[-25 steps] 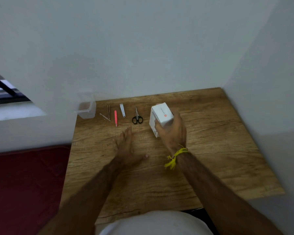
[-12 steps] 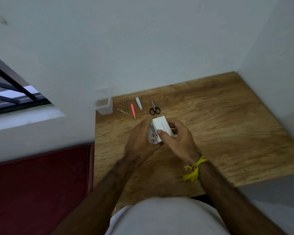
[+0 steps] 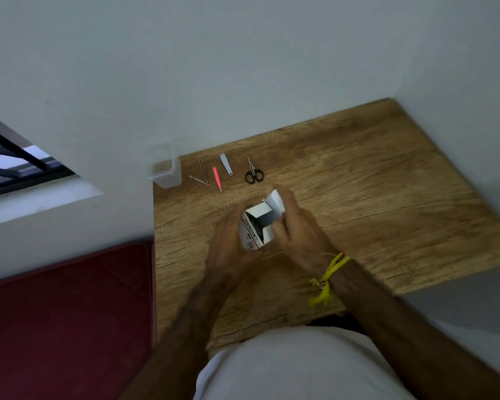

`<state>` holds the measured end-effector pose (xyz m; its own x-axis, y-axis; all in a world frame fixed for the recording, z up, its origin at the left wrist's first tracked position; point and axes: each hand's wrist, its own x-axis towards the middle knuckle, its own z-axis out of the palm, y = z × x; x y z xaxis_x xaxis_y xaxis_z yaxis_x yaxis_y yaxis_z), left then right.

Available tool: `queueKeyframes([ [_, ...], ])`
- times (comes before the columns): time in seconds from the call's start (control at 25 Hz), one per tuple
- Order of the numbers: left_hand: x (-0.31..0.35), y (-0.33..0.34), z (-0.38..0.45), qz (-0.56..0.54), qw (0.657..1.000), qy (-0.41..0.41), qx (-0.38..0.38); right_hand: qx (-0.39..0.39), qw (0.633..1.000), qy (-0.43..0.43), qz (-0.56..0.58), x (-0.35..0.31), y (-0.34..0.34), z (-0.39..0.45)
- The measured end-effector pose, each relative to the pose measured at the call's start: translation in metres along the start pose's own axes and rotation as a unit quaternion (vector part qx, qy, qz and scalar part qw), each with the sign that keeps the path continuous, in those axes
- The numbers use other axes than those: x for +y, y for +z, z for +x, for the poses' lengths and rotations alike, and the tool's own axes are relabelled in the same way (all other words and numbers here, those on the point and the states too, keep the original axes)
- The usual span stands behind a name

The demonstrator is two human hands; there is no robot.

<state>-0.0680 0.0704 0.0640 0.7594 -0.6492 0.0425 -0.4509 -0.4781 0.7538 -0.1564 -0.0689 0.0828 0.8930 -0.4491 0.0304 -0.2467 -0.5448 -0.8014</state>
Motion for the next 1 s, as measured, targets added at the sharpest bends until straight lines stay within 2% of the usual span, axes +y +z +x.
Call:
queueKeyframes([
  [0.12,0.0,0.004,-0.002,0.019,1.0,0.013,0.003,0.044,0.991,0.056,0.117,0.021,-0.01,0.012],
  [0.16,0.001,0.006,-0.001,0.017,1.0,0.008,0.007,0.066,0.987,0.078,0.122,0.027,-0.009,0.017],
  [0.24,0.004,0.01,-0.001,-0.005,1.0,-0.017,0.015,0.119,0.99,0.07,0.021,0.034,-0.011,0.022],
  [0.32,0.007,0.012,0.001,-0.023,0.998,-0.045,0.025,0.174,0.977,-0.041,-0.114,0.032,-0.017,0.023],
  [0.4,0.009,0.014,0.004,-0.008,0.999,-0.038,0.035,0.193,0.952,-0.193,-0.135,0.022,-0.025,0.024],
  [0.48,0.009,0.015,0.007,0.002,0.999,-0.003,0.047,0.15,0.939,-0.279,-0.138,0.012,-0.025,0.022],
  [0.56,0.009,0.014,0.011,-0.005,0.998,0.02,0.059,0.102,0.935,-0.3,-0.157,0.004,-0.022,0.021],
  [0.68,0.003,0.011,0.016,-0.003,0.997,0.026,0.075,-0.007,0.977,-0.206,-0.051,-0.006,-0.02,0.026],
  [0.76,-0.004,0.008,0.015,-0.011,0.996,0.02,0.09,-0.048,0.989,-0.139,-0.031,-0.004,-0.018,0.031],
  [0.92,-0.011,0.007,0.012,-0.038,0.993,0.007,0.107,-0.037,0.997,-0.061,0.034,0.004,-0.022,0.032],
  [1.0,-0.011,0.01,0.012,-0.054,0.993,0.006,0.108,-0.024,0.997,0.005,0.068,0.007,-0.024,0.034],
])
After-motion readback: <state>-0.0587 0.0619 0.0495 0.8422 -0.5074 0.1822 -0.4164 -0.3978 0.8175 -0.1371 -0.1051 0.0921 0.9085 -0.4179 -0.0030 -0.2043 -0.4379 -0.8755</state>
